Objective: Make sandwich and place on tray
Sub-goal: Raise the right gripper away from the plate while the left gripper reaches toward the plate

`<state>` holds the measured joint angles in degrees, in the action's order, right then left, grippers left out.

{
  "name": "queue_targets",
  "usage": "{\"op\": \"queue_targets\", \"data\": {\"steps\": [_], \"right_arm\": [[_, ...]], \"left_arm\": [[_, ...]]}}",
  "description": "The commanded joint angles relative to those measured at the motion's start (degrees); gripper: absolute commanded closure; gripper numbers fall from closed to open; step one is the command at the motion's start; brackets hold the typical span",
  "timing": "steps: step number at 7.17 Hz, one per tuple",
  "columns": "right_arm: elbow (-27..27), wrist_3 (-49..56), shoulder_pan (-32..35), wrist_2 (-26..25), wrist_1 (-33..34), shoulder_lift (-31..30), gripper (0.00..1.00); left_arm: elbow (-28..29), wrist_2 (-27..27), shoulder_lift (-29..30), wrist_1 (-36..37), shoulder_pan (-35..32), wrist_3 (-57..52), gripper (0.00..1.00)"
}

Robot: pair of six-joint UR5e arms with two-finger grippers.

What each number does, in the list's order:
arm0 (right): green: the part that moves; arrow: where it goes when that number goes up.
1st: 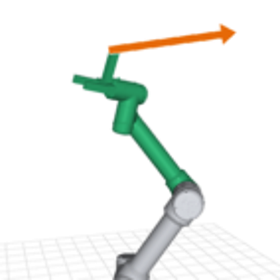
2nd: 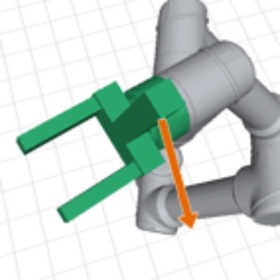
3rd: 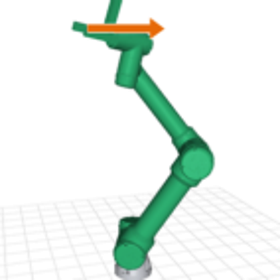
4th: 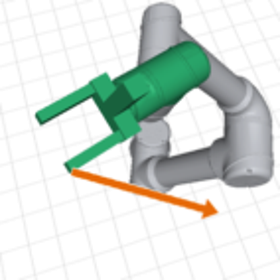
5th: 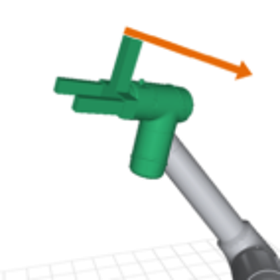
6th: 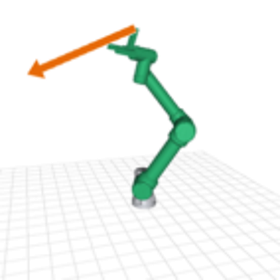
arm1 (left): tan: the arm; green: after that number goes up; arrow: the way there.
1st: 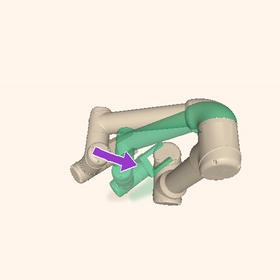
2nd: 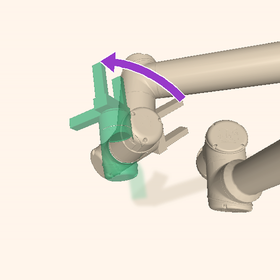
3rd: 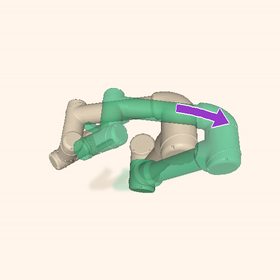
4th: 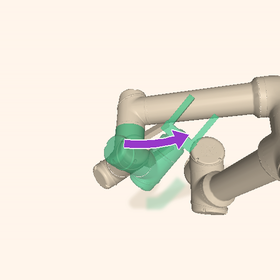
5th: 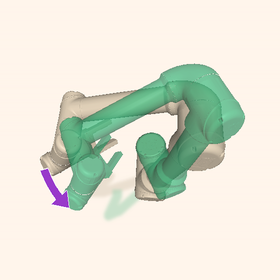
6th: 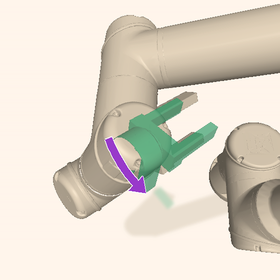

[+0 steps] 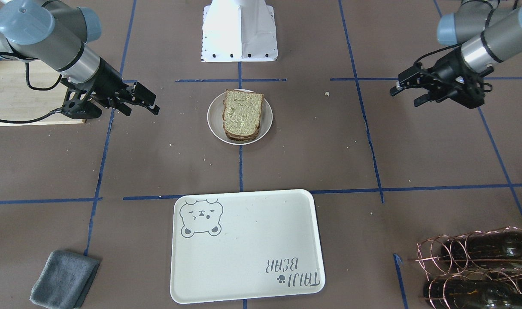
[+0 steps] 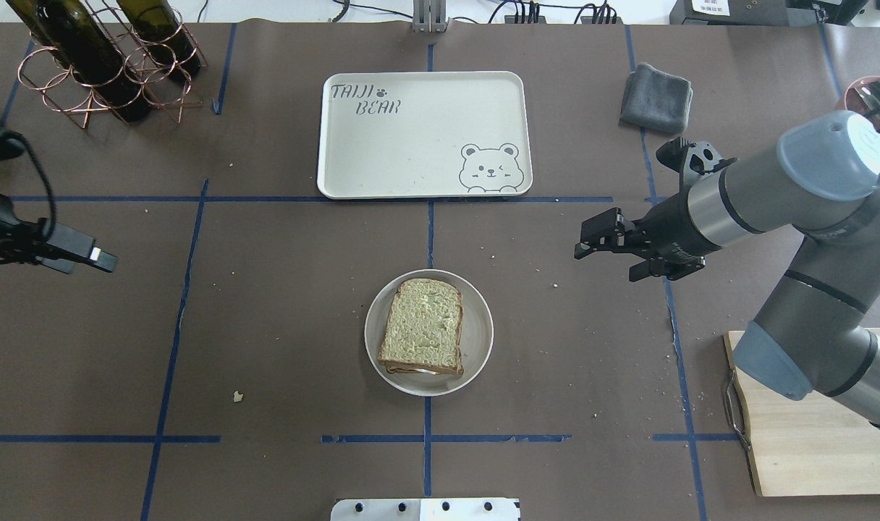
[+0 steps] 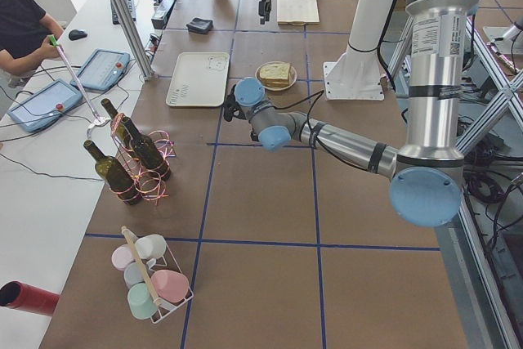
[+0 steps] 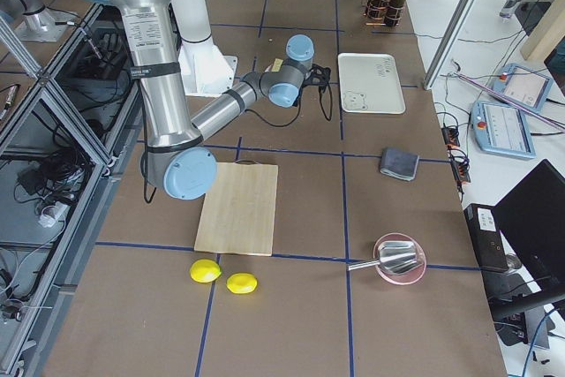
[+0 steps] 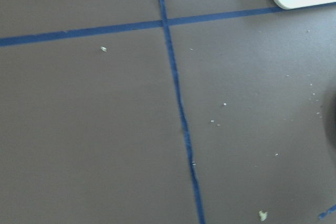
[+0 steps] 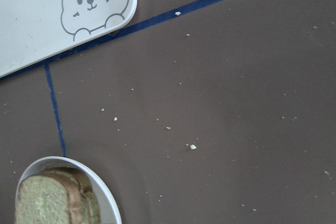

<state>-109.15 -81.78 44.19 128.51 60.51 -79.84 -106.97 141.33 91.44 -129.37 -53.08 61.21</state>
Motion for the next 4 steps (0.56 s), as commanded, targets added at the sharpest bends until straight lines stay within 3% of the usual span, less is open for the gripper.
{"op": "queue_targets", "data": {"steps": [1,2,3,4], "right_arm": [[0.1,4.7,3.0,2.3,-0.1,-3.0,0.0],[0.1,6.6,4.1,2.8,-0.1,-4.3,0.0],[0.5,7.0,4.4,2.7,-0.1,-4.3,0.0],[0.8,7.0,4.3,2.6,-0.1,-4.3,0.0]], "left_arm": [[0.4,-8.7,8.6,-1.0,13.1,20.0,0.21],[0.6,-18.3,10.4,-0.9,21.6,23.7,0.21],[2.6,-23.7,12.2,-0.8,24.2,24.1,0.28],[6.4,-23.9,16.4,-0.3,24.4,24.2,0.33]]}}
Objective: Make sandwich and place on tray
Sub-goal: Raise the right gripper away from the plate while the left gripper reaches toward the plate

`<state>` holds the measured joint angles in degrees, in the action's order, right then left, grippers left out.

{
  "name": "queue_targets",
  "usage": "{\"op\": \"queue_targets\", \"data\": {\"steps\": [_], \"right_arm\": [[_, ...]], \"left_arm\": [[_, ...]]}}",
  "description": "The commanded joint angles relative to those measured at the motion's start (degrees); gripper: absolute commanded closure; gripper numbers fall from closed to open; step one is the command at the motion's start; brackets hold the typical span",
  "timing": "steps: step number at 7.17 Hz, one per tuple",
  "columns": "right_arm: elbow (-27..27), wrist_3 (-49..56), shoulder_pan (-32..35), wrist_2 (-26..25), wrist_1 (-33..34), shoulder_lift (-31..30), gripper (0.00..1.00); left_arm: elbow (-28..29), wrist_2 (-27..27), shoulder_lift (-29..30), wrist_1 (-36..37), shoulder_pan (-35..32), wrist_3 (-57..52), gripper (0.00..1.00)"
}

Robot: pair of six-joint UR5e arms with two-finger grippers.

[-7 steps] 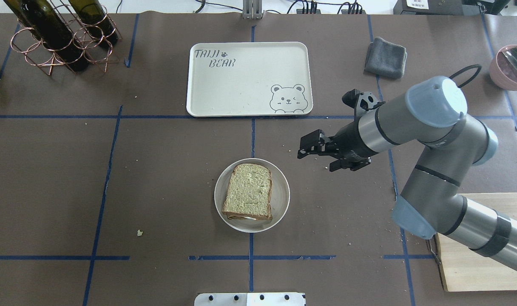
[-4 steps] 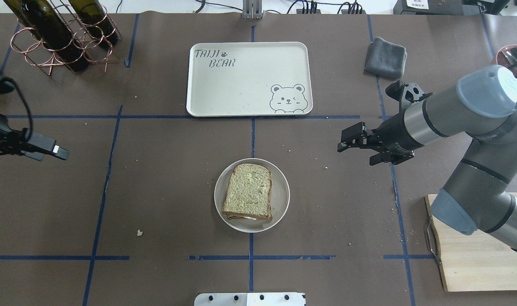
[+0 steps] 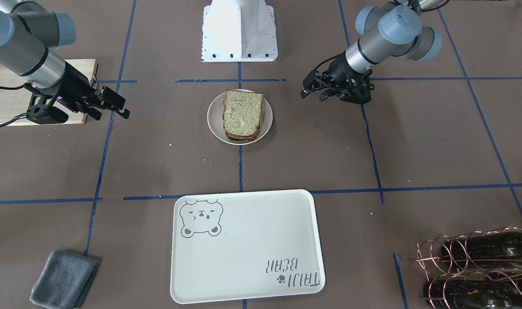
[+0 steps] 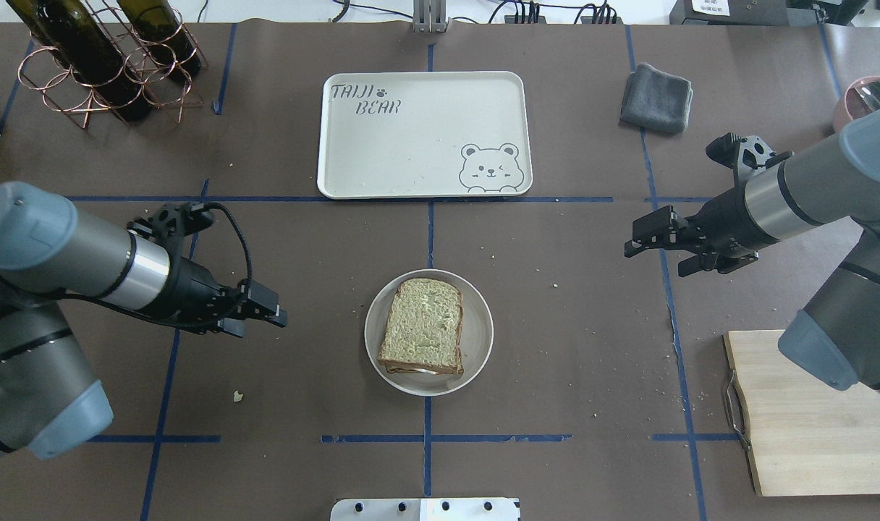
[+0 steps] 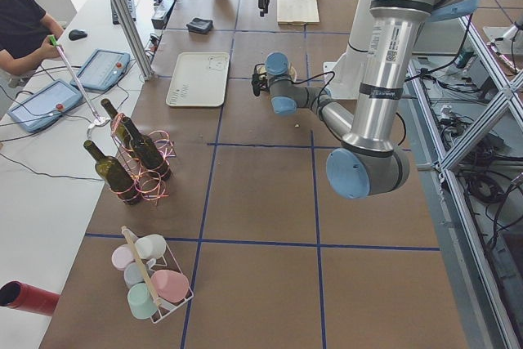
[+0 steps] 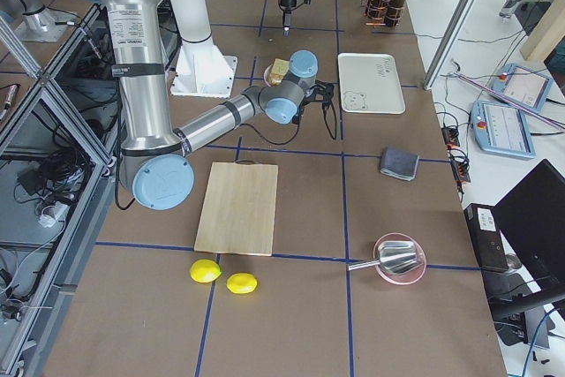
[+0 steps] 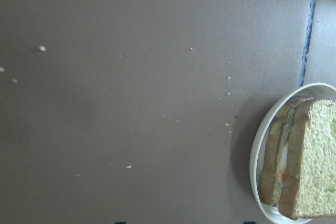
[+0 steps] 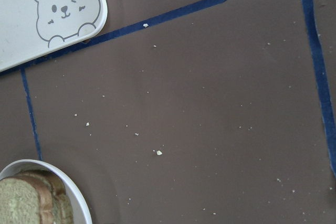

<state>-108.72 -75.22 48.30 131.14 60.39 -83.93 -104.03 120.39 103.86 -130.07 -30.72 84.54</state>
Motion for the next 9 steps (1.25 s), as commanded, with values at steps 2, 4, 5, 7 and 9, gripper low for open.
{"op": "queue_targets", "data": {"steps": [2,4,5,7,9], "right_arm": [[0.5,0.4,0.2,0.0,0.0,-0.1,0.0],[0.6,0.4,0.1,-0.3,0.0,-0.3,0.0],[0.7,0.4,0.1,-0.4,0.0,-0.3,0.0],[0.7,0.4,0.1,-0.3,0.0,-0.3,0.0],[0.6,0.4,0.0,-0.4,0.0,-0.3,0.0]], "left_arm": [[5.0,-4.0,8.8,6.9,2.7,0.9,0.41],[5.5,-5.6,9.2,6.9,4.4,0.9,0.44],[6.4,-5.9,10.0,6.9,4.5,0.9,0.45],[7.5,-7.2,11.5,6.9,5.2,1.0,0.49],[7.9,-7.2,11.5,6.9,5.7,1.0,0.61]]}}
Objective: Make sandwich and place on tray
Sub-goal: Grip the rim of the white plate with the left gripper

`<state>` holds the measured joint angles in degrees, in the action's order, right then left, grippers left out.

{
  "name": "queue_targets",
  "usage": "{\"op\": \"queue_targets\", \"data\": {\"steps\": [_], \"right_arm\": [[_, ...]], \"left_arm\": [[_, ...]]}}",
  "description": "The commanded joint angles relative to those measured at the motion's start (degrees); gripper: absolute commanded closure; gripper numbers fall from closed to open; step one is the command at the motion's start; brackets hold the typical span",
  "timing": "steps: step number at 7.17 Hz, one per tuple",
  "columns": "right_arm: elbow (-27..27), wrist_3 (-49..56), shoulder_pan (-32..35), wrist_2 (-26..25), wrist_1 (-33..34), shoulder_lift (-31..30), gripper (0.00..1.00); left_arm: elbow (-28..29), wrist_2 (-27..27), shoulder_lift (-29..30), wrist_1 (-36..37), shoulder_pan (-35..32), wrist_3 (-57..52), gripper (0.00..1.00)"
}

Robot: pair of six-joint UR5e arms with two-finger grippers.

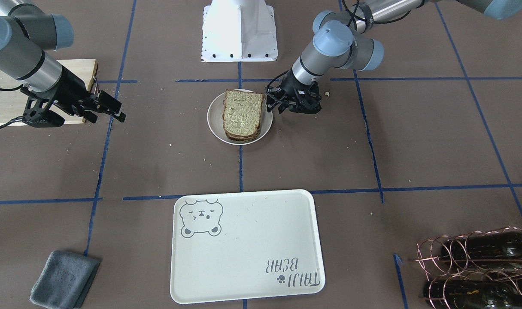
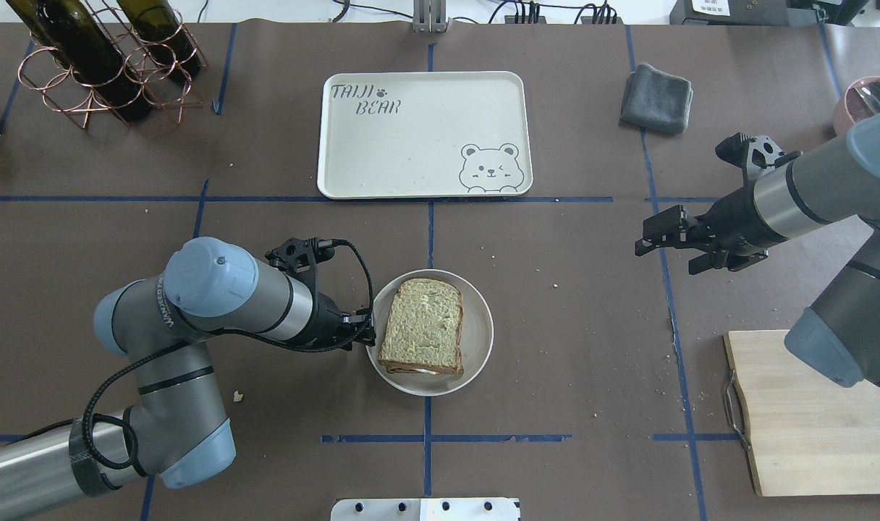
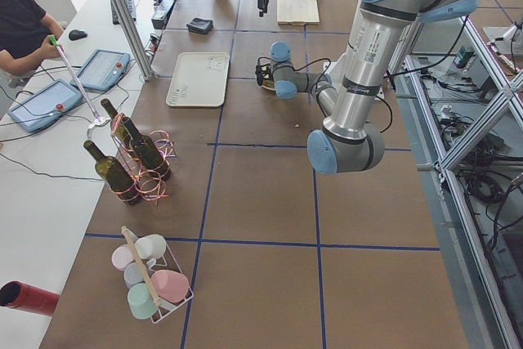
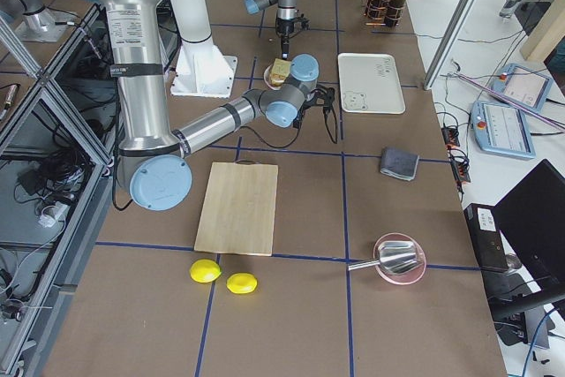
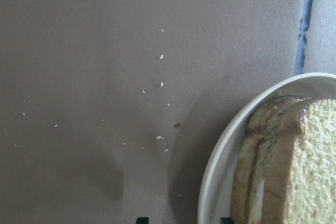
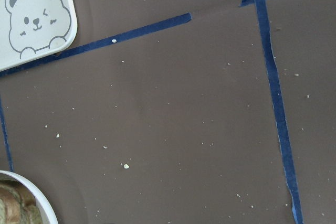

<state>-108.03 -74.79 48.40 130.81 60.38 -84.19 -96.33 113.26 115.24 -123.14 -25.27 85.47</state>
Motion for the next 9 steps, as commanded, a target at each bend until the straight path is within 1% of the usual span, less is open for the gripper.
{"op": "queue_targets", "data": {"steps": [1,5,6,8,9], "right_arm": [[-0.1,0.0,-0.1,0.0,-0.1,0.0,0.0],[-0.1,0.0,-0.1,0.0,0.0,-0.1,0.0],[0.0,0.0,-0.1,0.0,0.0,-0.1,0.0],[-0.1,-0.1,-0.1,0.0,-0.1,-0.2,0.0],[-0.1,-0.1,-0.1,-0.1,-0.1,-0.2,0.0]], "left_arm": [[0.3,-0.1,0.2,0.0,0.7,0.0,0.66],[1.4,-0.1,1.7,-0.2,0.8,0.0,0.68],[1.9,-0.1,1.7,-0.3,0.8,0.0,0.7],[2.3,-0.1,1.7,-0.4,0.8,-0.1,0.8],[3.0,-0.1,1.8,-0.6,0.8,-0.2,0.8]]}}
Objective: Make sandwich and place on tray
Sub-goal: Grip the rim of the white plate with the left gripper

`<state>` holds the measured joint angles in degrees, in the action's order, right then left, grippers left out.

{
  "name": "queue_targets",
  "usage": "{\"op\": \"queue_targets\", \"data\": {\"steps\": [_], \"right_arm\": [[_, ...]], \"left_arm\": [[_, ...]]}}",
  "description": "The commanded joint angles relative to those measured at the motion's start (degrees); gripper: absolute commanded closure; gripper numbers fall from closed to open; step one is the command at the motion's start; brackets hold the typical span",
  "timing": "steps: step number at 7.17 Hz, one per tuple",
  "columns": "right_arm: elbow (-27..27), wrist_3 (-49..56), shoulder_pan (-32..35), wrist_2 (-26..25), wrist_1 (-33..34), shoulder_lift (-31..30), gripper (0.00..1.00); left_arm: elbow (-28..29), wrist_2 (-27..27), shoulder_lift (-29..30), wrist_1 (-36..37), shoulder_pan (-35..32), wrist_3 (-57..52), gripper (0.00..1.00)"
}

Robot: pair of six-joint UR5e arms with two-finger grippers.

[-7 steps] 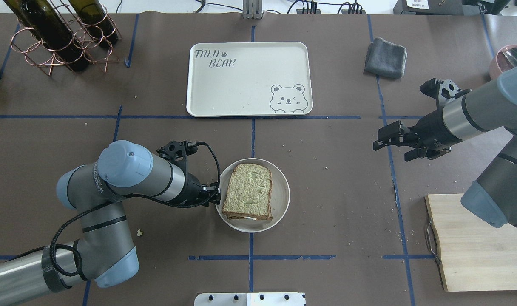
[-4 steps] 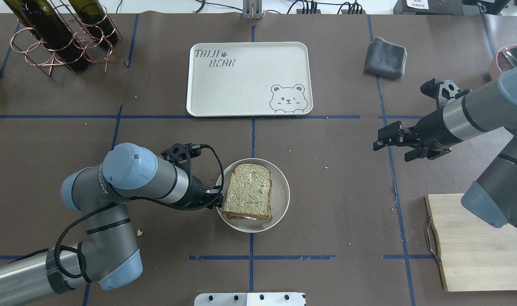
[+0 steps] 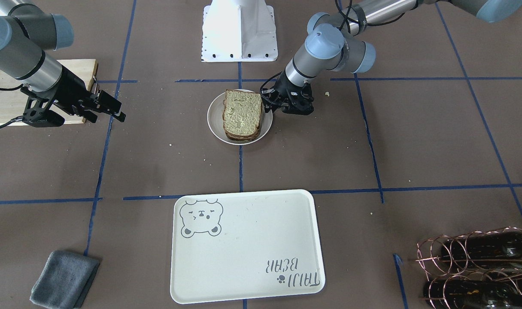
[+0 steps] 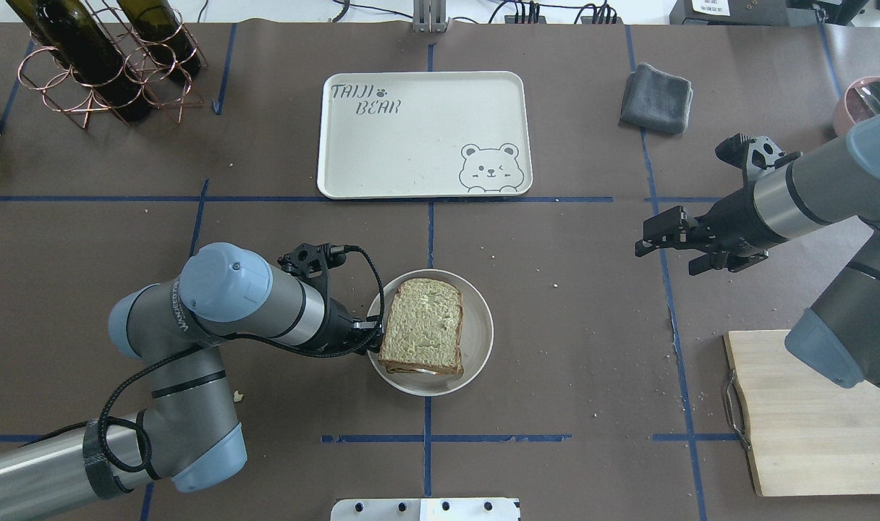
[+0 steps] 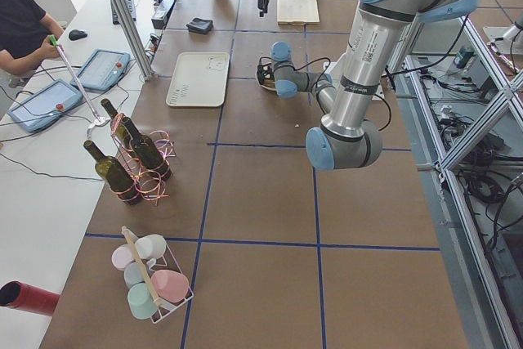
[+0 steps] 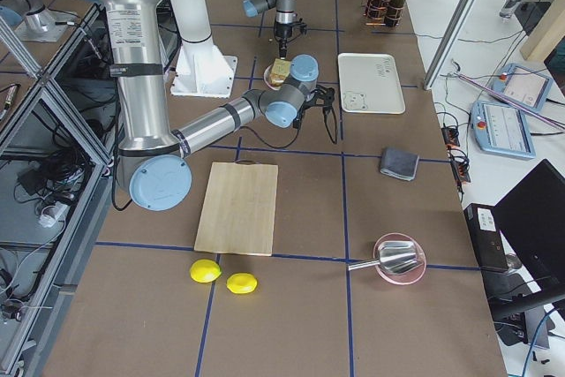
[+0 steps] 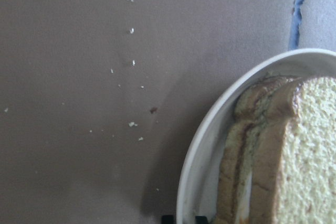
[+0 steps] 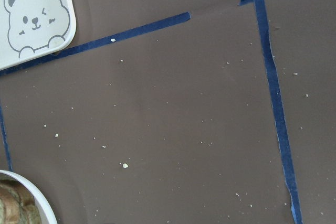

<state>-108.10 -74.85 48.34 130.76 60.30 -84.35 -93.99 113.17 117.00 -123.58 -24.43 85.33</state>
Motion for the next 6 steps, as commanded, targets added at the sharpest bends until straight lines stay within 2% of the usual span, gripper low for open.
{"op": "queue_targets", "data": {"steps": [1,5,6], "right_arm": [[0.0,0.0,0.0,0.0,0.0,0.0,0.0],[0.1,0.0,0.0,-0.1,0.0,0.0,0.0],[0.1,-0.4,0.0,-0.1,0.0,0.1,0.0]], "left_arm": [[0.7,0.0,0.3,-0.2,0.0,-0.1,0.8],[0.7,0.0,0.5,-0.2,0.0,-0.1,0.8],[0.6,0.0,0.5,-0.3,0.0,0.1,0.99]]}}
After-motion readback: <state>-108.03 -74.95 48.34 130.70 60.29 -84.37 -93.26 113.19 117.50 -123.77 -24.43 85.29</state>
